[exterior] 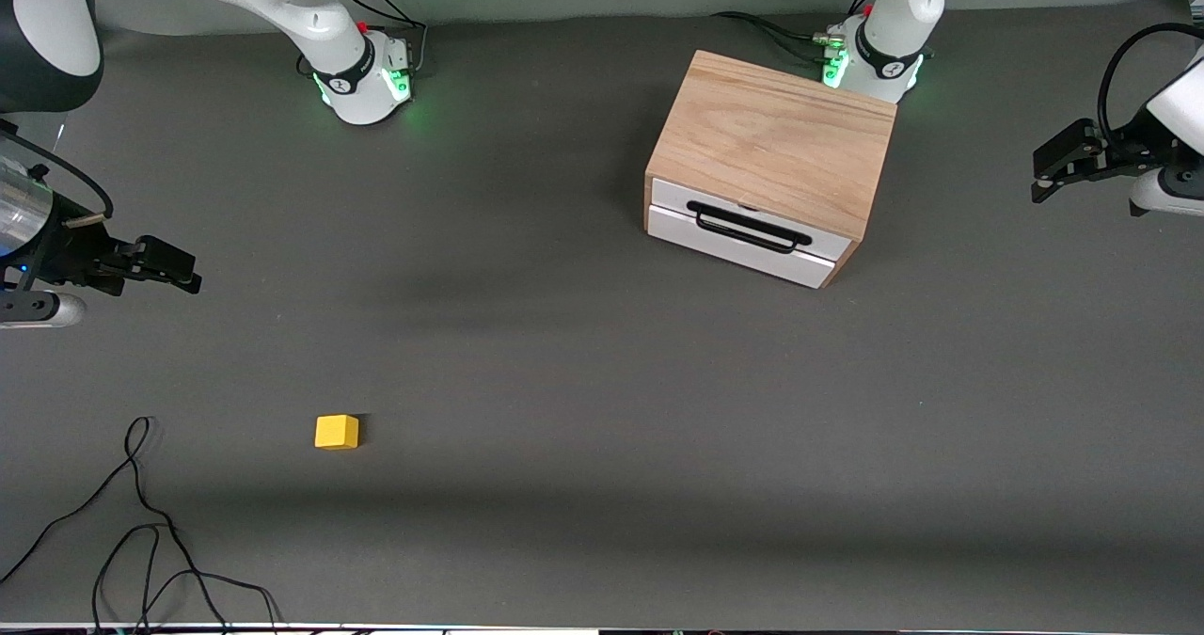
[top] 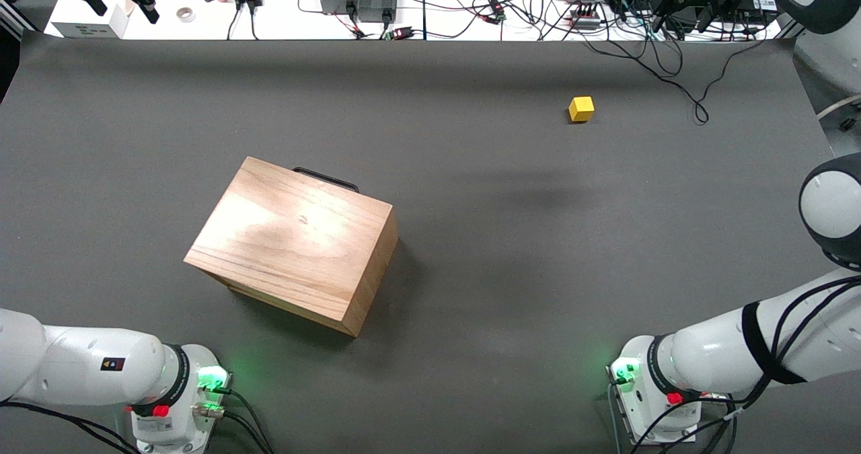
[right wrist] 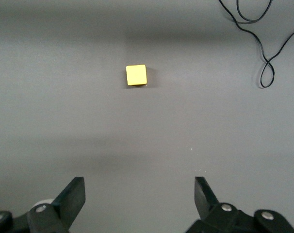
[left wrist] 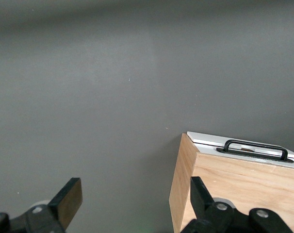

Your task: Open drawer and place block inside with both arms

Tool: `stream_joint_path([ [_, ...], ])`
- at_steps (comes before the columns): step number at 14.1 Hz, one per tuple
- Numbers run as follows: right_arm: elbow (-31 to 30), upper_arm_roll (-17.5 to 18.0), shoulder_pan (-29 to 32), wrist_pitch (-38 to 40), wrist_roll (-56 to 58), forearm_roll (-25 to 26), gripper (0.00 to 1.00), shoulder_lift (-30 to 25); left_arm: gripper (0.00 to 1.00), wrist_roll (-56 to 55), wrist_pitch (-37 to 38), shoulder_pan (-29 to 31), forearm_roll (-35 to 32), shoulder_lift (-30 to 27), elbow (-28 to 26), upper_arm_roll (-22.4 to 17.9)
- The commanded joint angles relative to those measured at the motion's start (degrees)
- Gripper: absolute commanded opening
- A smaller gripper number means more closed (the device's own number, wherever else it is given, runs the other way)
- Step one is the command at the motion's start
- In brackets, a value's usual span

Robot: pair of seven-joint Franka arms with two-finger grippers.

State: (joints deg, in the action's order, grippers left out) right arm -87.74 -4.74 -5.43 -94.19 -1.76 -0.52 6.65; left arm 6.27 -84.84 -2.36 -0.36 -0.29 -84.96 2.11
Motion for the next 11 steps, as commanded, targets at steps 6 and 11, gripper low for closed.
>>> stream_joint_path([
  [6,1.3,0.1,0.8,-0.4,1.3,-0.5,1.00,2.8,0.99,-0.6,0.5,0.1,-0.3,-1.6,-1.3,0.2],
  [11,3.1,0.1,0.5,-1.2,0.8,-0.7,1.00,6.1,0.99,-0.6,0.6,-0.1,0.1,-0.9,-1.2,0.4],
])
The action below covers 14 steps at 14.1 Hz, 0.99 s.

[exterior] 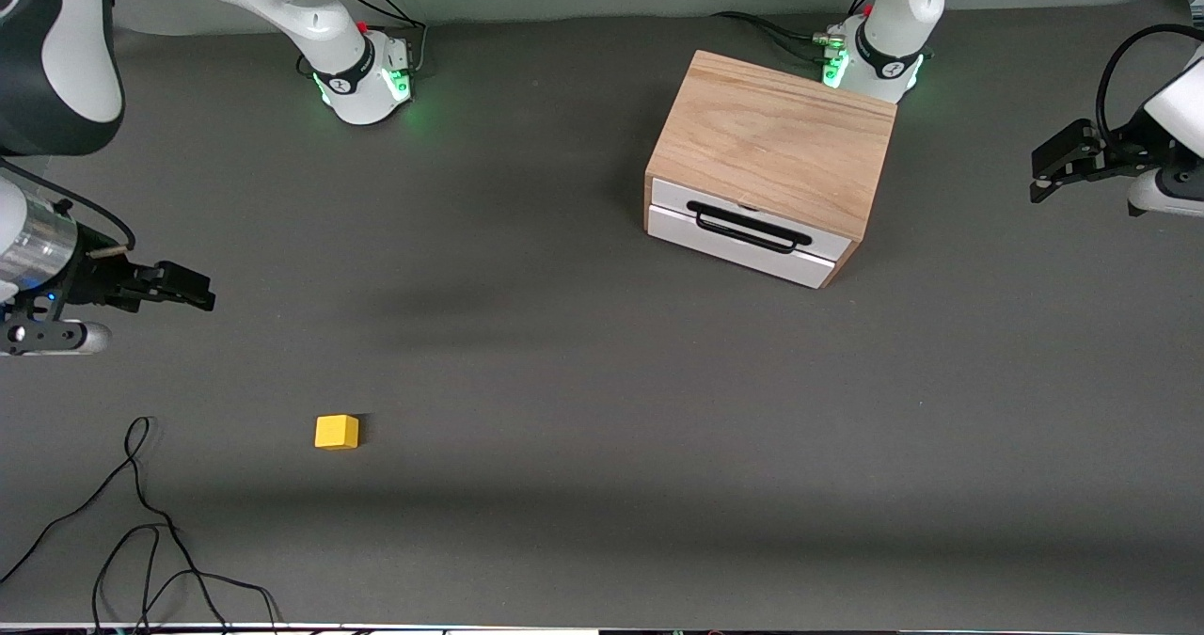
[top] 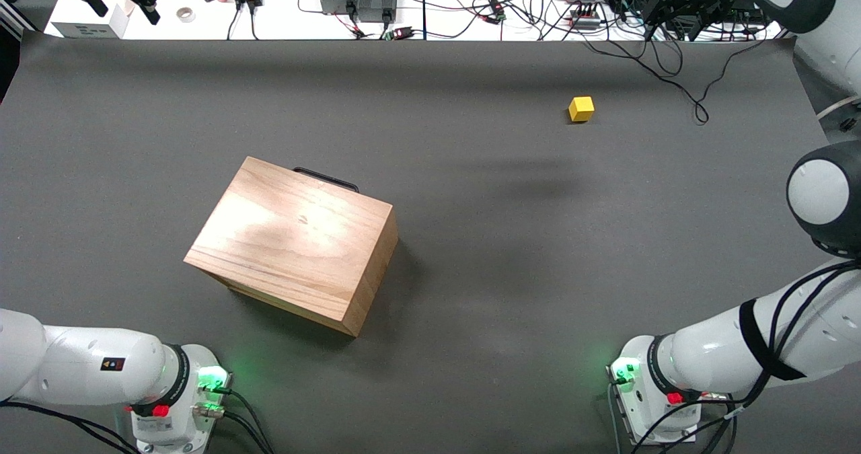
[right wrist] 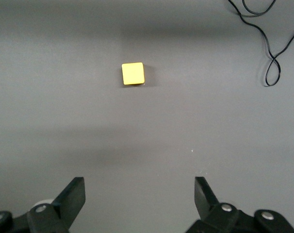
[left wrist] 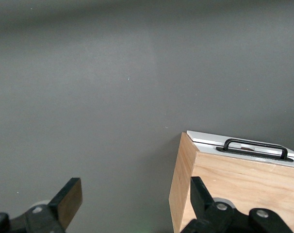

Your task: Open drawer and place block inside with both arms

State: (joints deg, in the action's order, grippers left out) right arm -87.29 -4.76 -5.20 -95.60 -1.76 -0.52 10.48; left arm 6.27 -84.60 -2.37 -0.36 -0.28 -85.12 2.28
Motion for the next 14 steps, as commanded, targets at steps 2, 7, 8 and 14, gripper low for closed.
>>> stream_joint_path([
  [2,2.7,0.2,0.2,0.1,0.7,-0.7,1.00,3.0,0.99,-2.0,-0.3,0.0,1.2,-0.8,-1.0,0.1],
  [7,2.7,0.3,-0.2,0.0,0.8,-0.7,1.00,4.1,0.99,-18.3,-0.2,-0.9,1.2,0.3,-0.9,1.5],
  [8,2.7,0.5,-0.2,-0.2,0.7,-0.7,1.00,4.3,0.99,-24.0,0.0,-0.9,1.2,0.5,-1.0,2.6],
  [14,2.7,0.5,-0.1,-2.7,0.9,-0.7,1.00,5.4,0.99,-64.9,-0.3,-1.0,1.7,6.5,-1.0,13.1],
])
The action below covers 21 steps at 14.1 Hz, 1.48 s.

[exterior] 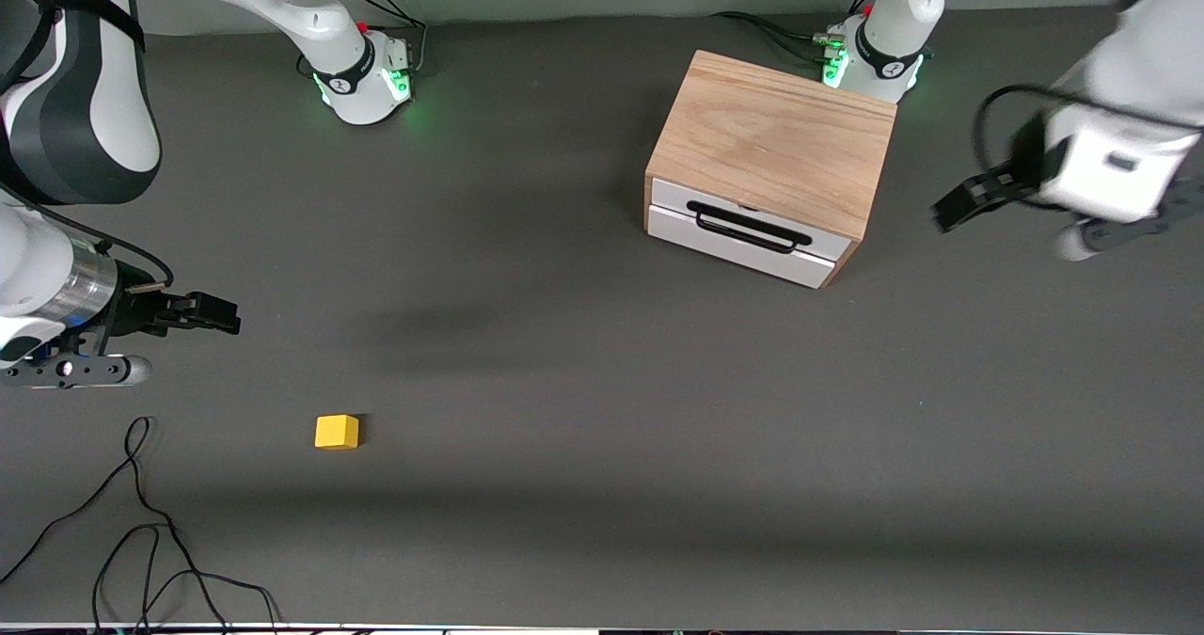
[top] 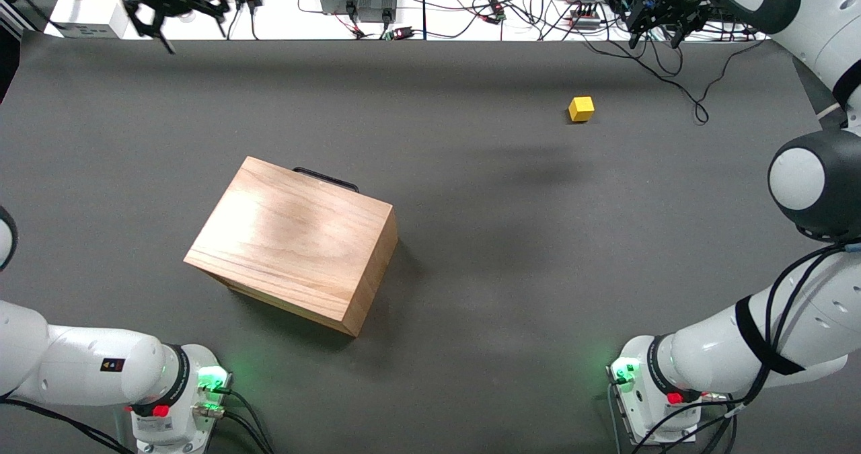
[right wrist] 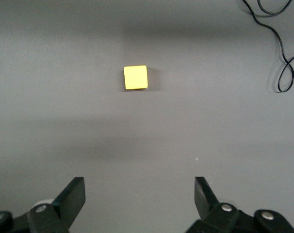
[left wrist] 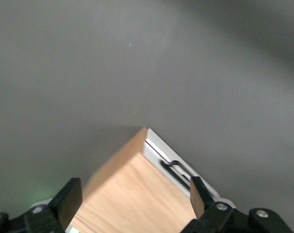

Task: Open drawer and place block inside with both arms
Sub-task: 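Reach the left gripper to the drawer handle while the right gripper approaches the cube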

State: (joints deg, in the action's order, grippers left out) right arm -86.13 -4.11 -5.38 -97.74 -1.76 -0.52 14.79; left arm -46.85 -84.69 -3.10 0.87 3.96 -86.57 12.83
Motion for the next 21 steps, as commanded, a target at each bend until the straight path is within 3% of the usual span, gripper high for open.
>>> stream_joint_path([
  [1,1.6,-0.1,0.1,-0.8,0.9,-0.8,1.00,1.3,0.99,-16.5,-0.6,-0.3,0.4,3.3,0.4,3.9],
  [7,1.3,-0.1,0.2,-4.1,0.9,-0.7,1.00,3.6,0.99,-46.1,-9.6,-8.3,-2.5,13.0,0.2,4.8],
  [11,0.7,-0.3,0.5,-5.7,1.3,-0.7,1.00,5.1,0.99,-48.9,-10.2,-9.8,-2.8,18.6,-0.1,4.8],
  [15,0.2,-0.3,0.0,-10.3,1.3,-0.8,1.00,8.1,0.99,-51.2,-10.9,-12.3,-2.9,20.3,-3.7,4.8],
  [21,-0.1,0.0,-0.3,-23.3,0.6,-0.9,1.00,16.5,0.99,-54.9,-16.5,-13.8,-3.4,20.6,-11.7,4.7],
])
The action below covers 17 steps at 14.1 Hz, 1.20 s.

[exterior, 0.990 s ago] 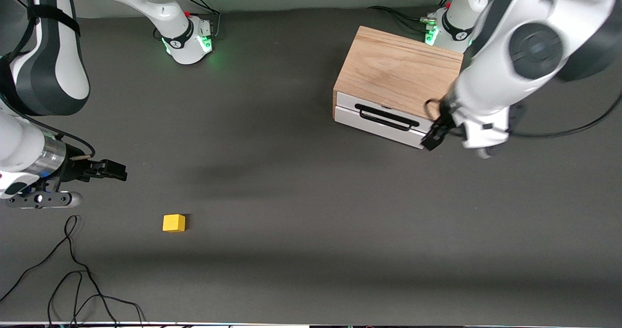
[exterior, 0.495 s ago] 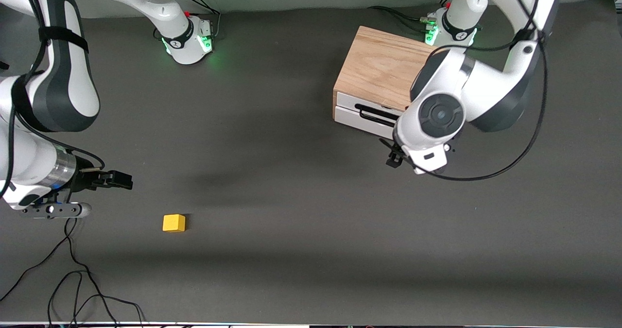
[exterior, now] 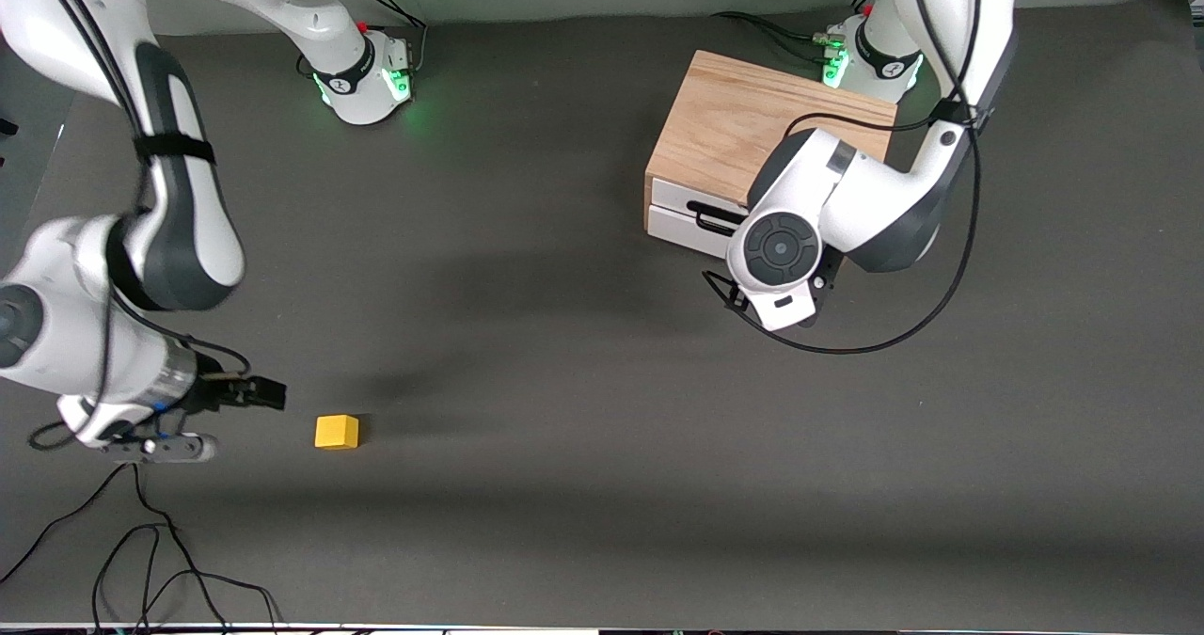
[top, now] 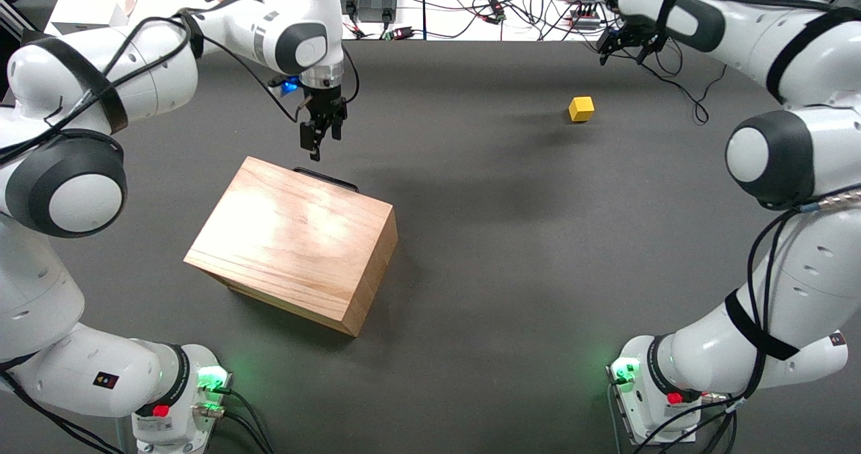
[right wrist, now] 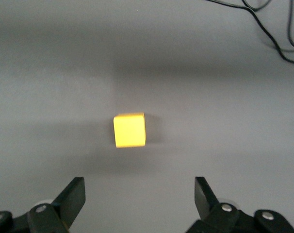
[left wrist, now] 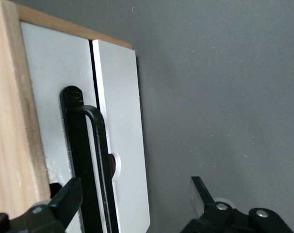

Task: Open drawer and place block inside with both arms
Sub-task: 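Pull the drawer open with the left gripper while the right gripper lowers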

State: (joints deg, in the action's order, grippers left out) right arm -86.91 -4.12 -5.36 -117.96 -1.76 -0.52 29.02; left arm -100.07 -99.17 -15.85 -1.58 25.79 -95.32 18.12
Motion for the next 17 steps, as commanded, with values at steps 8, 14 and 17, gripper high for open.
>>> stream_joint_path([
  [8,0.7,0.1,-1.7,-10.8,0.5,-0.9,1.00,8.4,0.99,-2.6,-6.2,-2.8,-3.0,-1.3,-7.9,-0.5],
  [14,0.2,0.1,-1.5,-12.3,0.3,-1.1,1.00,12.9,0.99,-2.8,-9.5,-1.7,-3.1,0.0,-9.6,-1.2],
  [17,0.1,0.1,-1.6,-12.5,0.1,-1.0,1.00,13.9,0.99,-2.4,-12.5,-1.5,-4.2,0.1,-9.1,-2.7],
])
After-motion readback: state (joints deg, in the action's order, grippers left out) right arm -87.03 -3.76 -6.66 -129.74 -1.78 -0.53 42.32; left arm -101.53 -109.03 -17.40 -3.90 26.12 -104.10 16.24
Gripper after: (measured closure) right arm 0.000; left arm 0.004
